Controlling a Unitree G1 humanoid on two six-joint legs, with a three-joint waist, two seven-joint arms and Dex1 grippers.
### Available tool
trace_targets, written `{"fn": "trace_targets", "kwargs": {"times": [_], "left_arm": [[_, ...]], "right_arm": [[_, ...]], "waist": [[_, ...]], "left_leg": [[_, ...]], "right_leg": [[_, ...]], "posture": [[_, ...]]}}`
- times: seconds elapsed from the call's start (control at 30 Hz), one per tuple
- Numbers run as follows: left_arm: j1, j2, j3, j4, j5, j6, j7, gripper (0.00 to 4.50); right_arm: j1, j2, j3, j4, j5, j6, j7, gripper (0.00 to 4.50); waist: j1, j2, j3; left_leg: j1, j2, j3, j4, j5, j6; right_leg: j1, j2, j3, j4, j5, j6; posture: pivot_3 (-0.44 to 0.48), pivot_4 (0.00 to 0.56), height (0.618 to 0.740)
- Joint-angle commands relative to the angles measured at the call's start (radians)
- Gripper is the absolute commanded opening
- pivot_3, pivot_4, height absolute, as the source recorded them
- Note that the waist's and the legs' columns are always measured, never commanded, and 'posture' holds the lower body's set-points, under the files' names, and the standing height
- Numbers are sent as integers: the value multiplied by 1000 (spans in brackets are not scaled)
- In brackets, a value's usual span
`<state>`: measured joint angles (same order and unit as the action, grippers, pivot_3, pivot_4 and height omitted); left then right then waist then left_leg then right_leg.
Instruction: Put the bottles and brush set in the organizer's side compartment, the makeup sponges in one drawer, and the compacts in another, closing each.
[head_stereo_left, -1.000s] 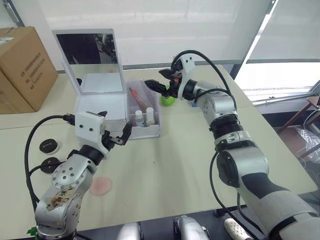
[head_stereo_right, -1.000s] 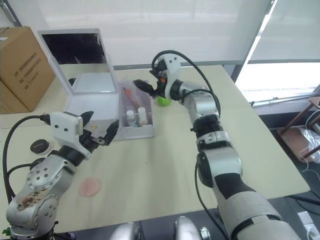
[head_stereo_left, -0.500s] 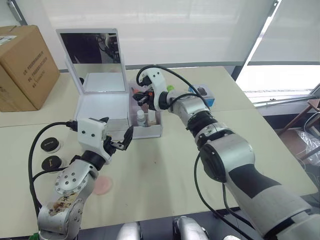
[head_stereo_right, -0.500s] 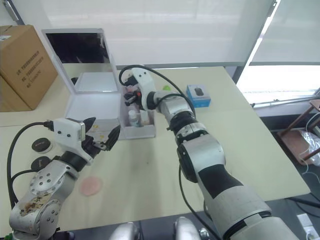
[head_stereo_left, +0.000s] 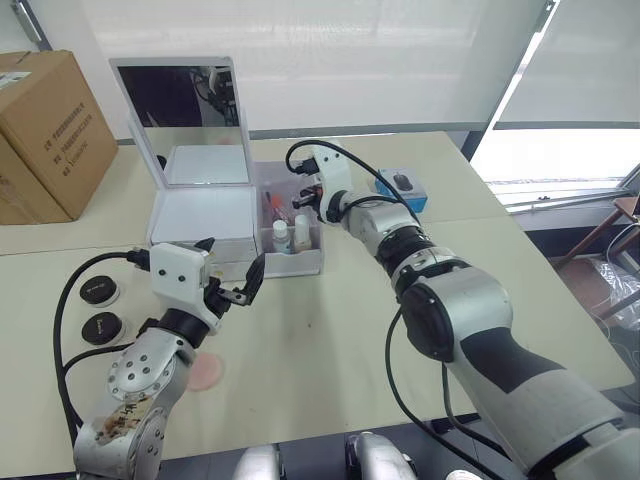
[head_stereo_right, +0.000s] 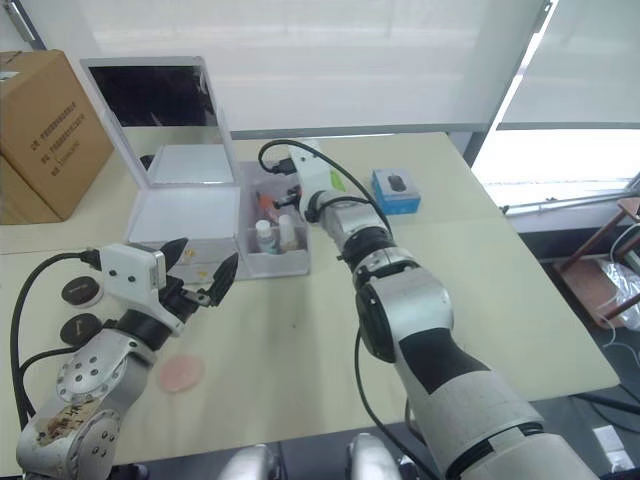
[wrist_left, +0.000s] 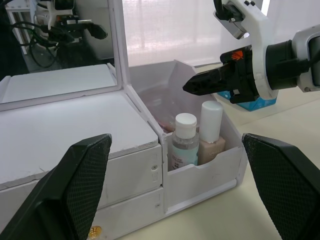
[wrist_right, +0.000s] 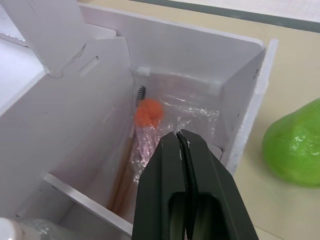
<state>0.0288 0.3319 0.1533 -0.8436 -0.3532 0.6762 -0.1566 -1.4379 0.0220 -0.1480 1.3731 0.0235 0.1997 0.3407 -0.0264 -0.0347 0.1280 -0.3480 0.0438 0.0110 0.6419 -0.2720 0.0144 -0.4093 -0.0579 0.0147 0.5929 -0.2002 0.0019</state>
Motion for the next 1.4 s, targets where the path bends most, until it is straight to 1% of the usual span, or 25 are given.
{"fn": "trace_targets", "kwargs": {"times": [0.03, 0.17, 0.23, 0.33, 0.4, 0.47, 0.53, 0.6, 0.63, 0.7, 0.73, 0.8, 0.87, 0.9, 0.93, 1.0, 1.07, 1.1, 1.2, 1.27, 1.4], "left_arm": [[-8, 0, 0, -41, 8, -28, 4, 4500], [0, 11, 11, -34, 5, -36, -12, 4500], [3, 23, 40, -22, -23, -49, -45, 4500], [3, 81, 124, 26, -125, -67, -170, 4500], [14, 132, 204, 75, -194, -90, -262, 4500], [29, 182, 288, 129, -252, -99, -331, 4500], [64, 259, 376, 193, -296, -87, -420, 4500], [117, 330, 453, 256, -329, -80, -513, 4500], [149, 362, 489, 293, -335, -85, -562, 4500], [210, 410, 558, 369, -351, -88, -646, 4500], [237, 433, 596, 426, -334, -113, -685, 4500], [268, 465, 650, 515, -313, -154, -737, 4500], [277, 512, 711, 643, -295, -186, -784, 4500], [281, 529, 728, 688, -289, -198, -803, 4500], [289, 546, 736, 727, -274, -214, -819, 4500], [304, 570, 740, 786, -248, -245, -852, 4500], [316, 596, 745, 874, -208, -291, -883, 4500], [315, 609, 748, 925, -192, -313, -895, 4500], [304, 654, 754, 1077, -153, -379, -932, 4500], [289, 675, 751, 1141, -139, -409, -947, 4500], [257, 683, 727, 1176, -128, -435, -946, 4500]], "right_arm": [[-50, -5, -40, -23, 23, -8, 15, 44], [-77, -19, -74, -35, 43, -23, 75, 44], [-99, -39, -78, -53, 55, -29, 155, 44], [-123, -94, -82, -106, 89, -7, 306, 44], [-100, -136, -76, -187, 120, 44, 421, 44], [-25, -177, -50, -362, 165, 147, 546, 44], [148, -241, -34, -745, 290, 405, 616, 44], [344, -331, -27, -1115, 403, 608, 639, 44], [446, -392, -26, -1265, 425, 658, 637, 206], [632, -511, -35, -1490, 457, 693, 653, 667], [741, -575, -63, -1582, 470, 674, 681, 920], [897, -655, -120, -1700, 512, 659, 708, 1636], [1109, -711, -250, -1746, 524, 584, 755, 2328], [1183, -728, -295, -1758, 533, 552, 770, 2653], [1246, -735, -336, -1759, 539, 526, 775, 2970], [1331, -747, -378, -1760, 551, 494, 776, 3666], [1440, -757, -416, -1731, 515, 429, 785, 4305], [1479, -762, -428, -1715, 499, 398, 782, 4475], [1545, -774, -448, -1685, 482, 327, 769, 4475], [1570, -780, -449, -1667, 475, 289, 768, 4475], [1585, -781, -421, -1653, 468, 241, 754, 4475]], "waist": [[0, 0, 0], [-2, 0, 0], [-3, 0, 0], [-2, 1, 1], [-1, 1, 1], [-1, 0, 1], [3, 0, 0], [15, 0, 0], [19, 0, 1], [26, 2, 2], [25, 3, 2], [24, 5, 3], [25, 2, 4], [26, 1, 4], [26, 1, 4], [26, 2, 4], [25, 2, 4], [25, 1, 4], [25, 1, 5], [25, 0, 5], [31, -1, 6]], "left_leg": [[0, 0, 0, 0, 0, 0], [0, 0, 0, 0, 0, 0], [0, 0, 0, 0, 0, 0], [0, 0, 0, 0, 0, 0], [0, 0, -1, 0, 0, 0], [0, 0, -1, 0, 0, 0], [1, 1, -1, 0, 0, 0], [2, 2, -2, 0, 0, 0], [1, 2, -3, 0, 0, 0], [0, 3, -2, 0, 0, 0], [-1, 3, -1, 0, 0, 0], [-2, 3, 2, -1, -1, -1], [-5, 3, 5, -2, -1, -1], [-5, 3, 5, -4, -1, -2], [-3, 4, 4, -4, -1, -2], [-1, 4, 5, -4, -9, -15], [-2, 4, 5, -4, -9, -15], [-2, 5, 6, -4, -9, -15], [-1, 6, 7, -4, -9, -16], [-1, 6, 8, -6, -10, -16], [1, 6, 15, -11, -12, -20]], "right_leg": [[0, 0, 0, 0, 0, 0], [0, 0, 0, 0, 0, 0], [0, 0, 0, 0, 0, 0], [0, 0, -1, 0, -3, 0], [0, 0, -1, 0, -5, -2], [0, 0, -1, -1, -6, -1], [1, 0, -2, -1, -8, 0], [2, -1, -4, 0, -10, 1], [2, -2, -5, 0, -11, 1], [0, -4, -5, 0, -13, 2], [-1, -5, -5, 0, -13, 3], [-5, -7, -4, 0, -15, 5], [-11, -8, -4, 0, -16, 5], [-13, -7, -5, -1, -16, 5], [-13, -6, -6, -2, -16, 5], [-13, -6, -5, -3, -16, 5], [-14, -6, -4, -3, -16, 5], [-14, -6, -5, -3, -16, 5], [-14, -7, -5, -3, -16, 5], [-16, -8, -5, -4, -16, 5], [-16, -18, -11, -5, -16, 5]], "posture": [[0, 150, 740], [0, 150, 740], [0, 150, 740], [0, 150, 740], [0, 150, 740], [0, 150, 740], [0, 150, 740], [0, 150, 740], [0, 150, 740], [0, 150, 740], [0, 150, 740], [0, 150, 740], [0, 150, 740], [0, 150, 740], [0, 150, 740], [0, 150, 740], [0, 150, 740], [0, 150, 740], [0, 150, 740], [0, 150, 740], [0, 150, 740]]}}
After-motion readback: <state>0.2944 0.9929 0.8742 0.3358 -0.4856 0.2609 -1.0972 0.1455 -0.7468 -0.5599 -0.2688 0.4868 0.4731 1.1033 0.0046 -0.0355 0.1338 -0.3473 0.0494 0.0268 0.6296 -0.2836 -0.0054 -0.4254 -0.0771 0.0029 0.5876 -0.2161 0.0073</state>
